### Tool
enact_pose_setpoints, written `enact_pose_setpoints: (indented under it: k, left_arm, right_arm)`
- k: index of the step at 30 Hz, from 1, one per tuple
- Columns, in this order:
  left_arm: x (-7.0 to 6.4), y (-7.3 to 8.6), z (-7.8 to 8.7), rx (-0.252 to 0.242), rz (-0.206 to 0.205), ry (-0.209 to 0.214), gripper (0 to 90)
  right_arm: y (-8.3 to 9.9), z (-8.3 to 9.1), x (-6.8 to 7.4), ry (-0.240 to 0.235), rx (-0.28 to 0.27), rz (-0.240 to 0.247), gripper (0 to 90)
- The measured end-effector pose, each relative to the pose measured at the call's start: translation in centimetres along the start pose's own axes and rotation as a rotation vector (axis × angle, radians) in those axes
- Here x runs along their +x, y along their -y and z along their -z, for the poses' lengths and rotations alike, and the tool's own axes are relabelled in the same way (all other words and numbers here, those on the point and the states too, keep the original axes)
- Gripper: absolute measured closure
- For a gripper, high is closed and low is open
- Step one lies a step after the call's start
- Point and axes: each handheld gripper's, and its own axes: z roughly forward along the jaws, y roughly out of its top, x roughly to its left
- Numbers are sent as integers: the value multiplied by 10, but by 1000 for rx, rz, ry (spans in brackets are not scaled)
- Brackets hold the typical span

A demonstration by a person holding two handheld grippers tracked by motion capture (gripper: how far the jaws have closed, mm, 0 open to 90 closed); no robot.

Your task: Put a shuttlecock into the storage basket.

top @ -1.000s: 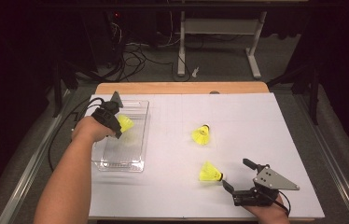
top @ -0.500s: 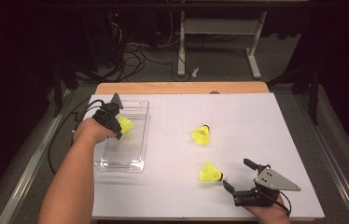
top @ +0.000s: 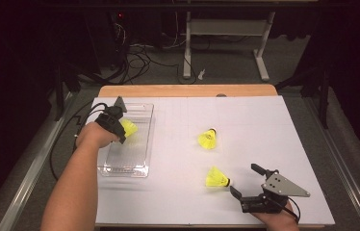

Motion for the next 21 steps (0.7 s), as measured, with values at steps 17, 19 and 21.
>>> enact_pose_setpoints:
  k: [17,19,21]
  left_arm:
    - [-11,8,14,-29,-73,45,435]
    - [-14,11,16,-30,-86,53,426]
    - [-18,14,20,-25,-99,42,414]
  right_arm:
    - [-1,-1,1,-8,-5,3,2]
    - [-1,0,1,-7,-6,4,3]
    - [-1,-1,1,-10,-6,6,2]
